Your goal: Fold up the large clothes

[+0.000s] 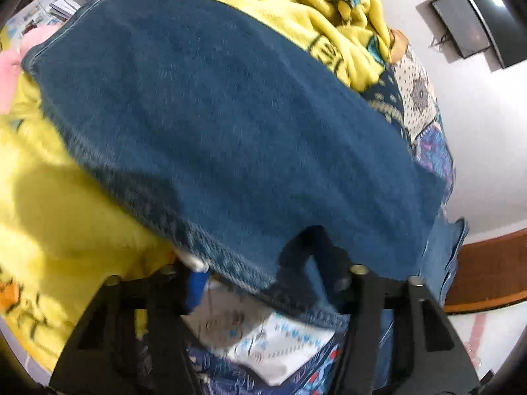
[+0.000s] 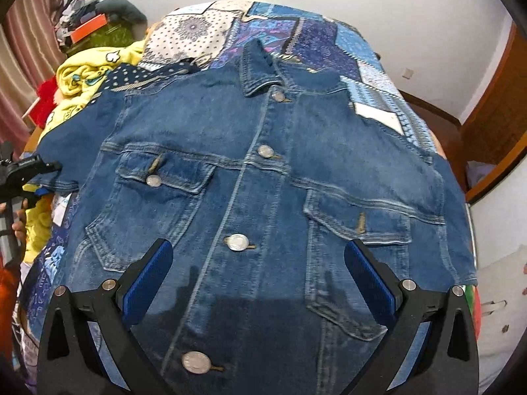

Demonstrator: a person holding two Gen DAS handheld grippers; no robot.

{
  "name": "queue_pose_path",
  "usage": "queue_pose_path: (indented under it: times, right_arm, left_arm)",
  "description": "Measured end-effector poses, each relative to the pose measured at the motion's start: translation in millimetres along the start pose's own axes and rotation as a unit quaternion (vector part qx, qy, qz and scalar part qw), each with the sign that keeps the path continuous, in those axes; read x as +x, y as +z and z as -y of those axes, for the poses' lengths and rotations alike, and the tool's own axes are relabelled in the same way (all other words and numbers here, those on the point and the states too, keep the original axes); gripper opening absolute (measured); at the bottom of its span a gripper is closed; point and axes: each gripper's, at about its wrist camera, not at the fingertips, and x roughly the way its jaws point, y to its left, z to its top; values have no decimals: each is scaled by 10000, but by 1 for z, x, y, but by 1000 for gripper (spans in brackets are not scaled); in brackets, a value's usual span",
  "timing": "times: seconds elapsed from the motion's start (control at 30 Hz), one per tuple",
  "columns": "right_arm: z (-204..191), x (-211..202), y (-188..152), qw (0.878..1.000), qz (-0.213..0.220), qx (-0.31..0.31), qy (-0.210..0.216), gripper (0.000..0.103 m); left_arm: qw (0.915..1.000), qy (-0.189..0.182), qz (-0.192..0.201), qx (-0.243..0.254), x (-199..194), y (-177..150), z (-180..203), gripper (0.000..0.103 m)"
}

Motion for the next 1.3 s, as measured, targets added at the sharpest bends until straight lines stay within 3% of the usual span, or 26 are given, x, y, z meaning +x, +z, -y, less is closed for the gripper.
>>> queue_pose_path:
  times: [0.13, 0.23, 0.33, 0.43, 0.6, 0.73, 0.83, 1.03, 1.17, 1.3]
  right_arm:
    - [12, 0, 0, 9999, -35, 101, -127, 103]
    - [19, 1, -1, 9996, -69, 258, -57, 103]
    - [24, -1, 0, 9991, -76, 418, 86, 103]
    - [26, -5, -1, 9986, -34, 488, 184, 103]
    - [29, -19, -3, 9982, 168, 521, 261, 103]
    - [36, -32, -9, 9977, 317, 558, 233, 103]
    - [46, -42, -14, 9969, 419, 629, 224, 103]
    - [75, -57, -26, 9944, 557, 867, 229, 103]
    - [96, -62, -35, 9912, 596, 1147, 301, 103]
    - [107, -60, -38, 9890, 539, 1322, 386, 103]
  left_arm:
    - [9982, 201, 478, 287, -17, 9, 16, 30]
    - [9904, 595, 925, 839, -35, 7, 45, 18]
    - [9726, 811, 1503, 1577, -62, -1, 91, 13]
    - [9572, 680, 1853, 2116, -85, -8, 130, 10]
    - [9164, 374, 2035, 3427, -98, -52, 222, 8]
    - [8922, 24, 1590, 4228, -72, -104, 277, 7]
    - [8828, -212, 830, 4618, -33, -150, 302, 7]
    - [8588, 224, -153, 5116, 33, -215, 312, 7]
    - [8618, 297, -438, 5045, 43, -224, 305, 8]
    - [8776, 47, -740, 4736, 42, -220, 294, 9]
